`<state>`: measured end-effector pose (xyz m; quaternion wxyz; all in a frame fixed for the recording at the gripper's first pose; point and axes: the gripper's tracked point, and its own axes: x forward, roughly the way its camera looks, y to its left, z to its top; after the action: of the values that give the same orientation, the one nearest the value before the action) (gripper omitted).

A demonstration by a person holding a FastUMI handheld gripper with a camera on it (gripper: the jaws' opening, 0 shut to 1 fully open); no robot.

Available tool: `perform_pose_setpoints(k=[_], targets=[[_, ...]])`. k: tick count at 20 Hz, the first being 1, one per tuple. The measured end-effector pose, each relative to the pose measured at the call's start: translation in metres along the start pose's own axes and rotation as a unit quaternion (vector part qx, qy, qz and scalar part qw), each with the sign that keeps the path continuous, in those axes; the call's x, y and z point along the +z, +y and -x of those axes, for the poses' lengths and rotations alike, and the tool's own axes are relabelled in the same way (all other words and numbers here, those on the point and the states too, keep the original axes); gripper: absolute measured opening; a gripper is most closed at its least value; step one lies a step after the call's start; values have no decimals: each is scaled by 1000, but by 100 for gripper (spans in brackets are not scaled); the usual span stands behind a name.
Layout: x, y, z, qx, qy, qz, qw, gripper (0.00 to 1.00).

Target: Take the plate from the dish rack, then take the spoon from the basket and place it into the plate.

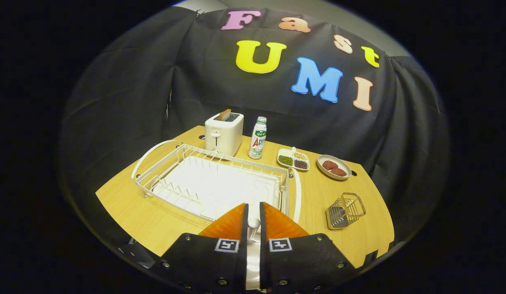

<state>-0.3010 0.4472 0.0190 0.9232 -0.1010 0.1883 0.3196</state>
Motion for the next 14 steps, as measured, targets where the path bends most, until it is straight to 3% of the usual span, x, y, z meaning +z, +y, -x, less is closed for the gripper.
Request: perform_pose_setpoints(k=[4, 7, 14], targets=[[-6, 2, 3, 0, 5, 1, 1000, 13], [-6, 8, 8, 7, 4, 4, 1000, 23], [-2, 17, 18, 18, -2, 12, 1000, 24]])
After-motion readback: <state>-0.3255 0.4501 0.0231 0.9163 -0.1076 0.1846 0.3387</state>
